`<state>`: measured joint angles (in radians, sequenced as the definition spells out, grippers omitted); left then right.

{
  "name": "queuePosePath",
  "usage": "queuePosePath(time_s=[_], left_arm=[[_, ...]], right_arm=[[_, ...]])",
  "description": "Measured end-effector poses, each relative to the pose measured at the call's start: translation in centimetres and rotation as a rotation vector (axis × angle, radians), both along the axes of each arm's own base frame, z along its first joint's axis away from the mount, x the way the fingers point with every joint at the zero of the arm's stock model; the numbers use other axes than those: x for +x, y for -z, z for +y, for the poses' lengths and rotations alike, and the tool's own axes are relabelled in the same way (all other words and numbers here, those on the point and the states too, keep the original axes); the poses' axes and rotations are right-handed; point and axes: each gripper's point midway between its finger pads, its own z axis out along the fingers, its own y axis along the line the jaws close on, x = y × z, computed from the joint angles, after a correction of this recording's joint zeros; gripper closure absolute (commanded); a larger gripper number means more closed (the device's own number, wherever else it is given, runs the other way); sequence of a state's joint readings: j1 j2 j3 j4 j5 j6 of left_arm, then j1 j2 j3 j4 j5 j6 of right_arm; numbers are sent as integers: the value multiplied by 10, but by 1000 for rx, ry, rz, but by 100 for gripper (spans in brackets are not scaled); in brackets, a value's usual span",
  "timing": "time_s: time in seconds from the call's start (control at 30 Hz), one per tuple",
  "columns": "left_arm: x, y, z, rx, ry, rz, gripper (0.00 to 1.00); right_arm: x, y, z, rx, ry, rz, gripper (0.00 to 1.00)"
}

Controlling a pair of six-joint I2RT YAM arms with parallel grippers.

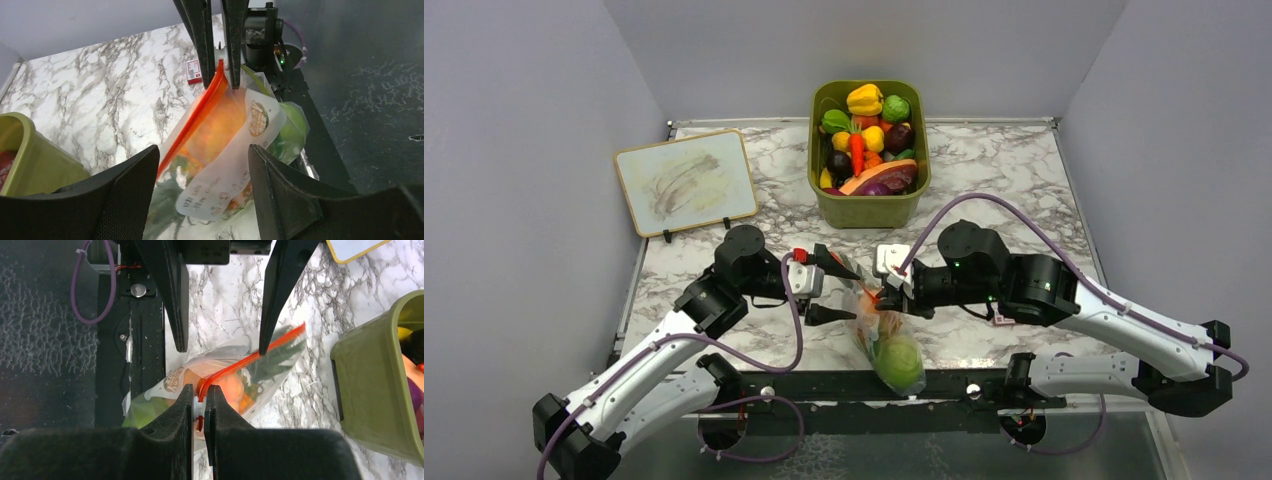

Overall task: Place the food in the zip-top bag and seal the zipper
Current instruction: Zip the zipper food storage bag at the center of the board.

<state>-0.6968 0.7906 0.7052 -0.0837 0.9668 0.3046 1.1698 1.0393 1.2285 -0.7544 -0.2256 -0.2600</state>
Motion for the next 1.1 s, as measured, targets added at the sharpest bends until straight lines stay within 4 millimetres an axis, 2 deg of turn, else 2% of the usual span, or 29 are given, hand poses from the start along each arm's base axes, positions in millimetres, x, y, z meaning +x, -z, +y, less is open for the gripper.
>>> queuePosePath(time_s=[0.33,0.4,0.43,0.53,0.63,0.73,0.9,0.97,1.1], left_arm=[[6,-3,-15,-58,47,17,31],[6,-5,-17,-68,61,9,36],[5,-5,-18,-71,69,7,43],[2,-7,-19,-79,99,2,99],[-1,-9,-20,-79,125,-15,100],[4,-10,-19,-45,90,-21,100],[19,-23,-14,16,-6,-115,100],[19,-31,-12,23,-23,-140,100],[23,-31,-10,39,-62,-164,100]], right_arm=[[-7,-3,6,18,-110,-56,99],[-10,-5,6,14,-142,-74,99],[-10,-5,6,12,-149,-77,99],[-10,-10,7,5,-167,-96,99],[-7,-11,4,-2,-152,-105,99],[-2,-12,-2,-9,-94,-100,99],[12,-16,-18,-2,71,-74,99],[15,-19,-25,13,126,-62,99],[15,-19,-40,46,210,-21,99]])
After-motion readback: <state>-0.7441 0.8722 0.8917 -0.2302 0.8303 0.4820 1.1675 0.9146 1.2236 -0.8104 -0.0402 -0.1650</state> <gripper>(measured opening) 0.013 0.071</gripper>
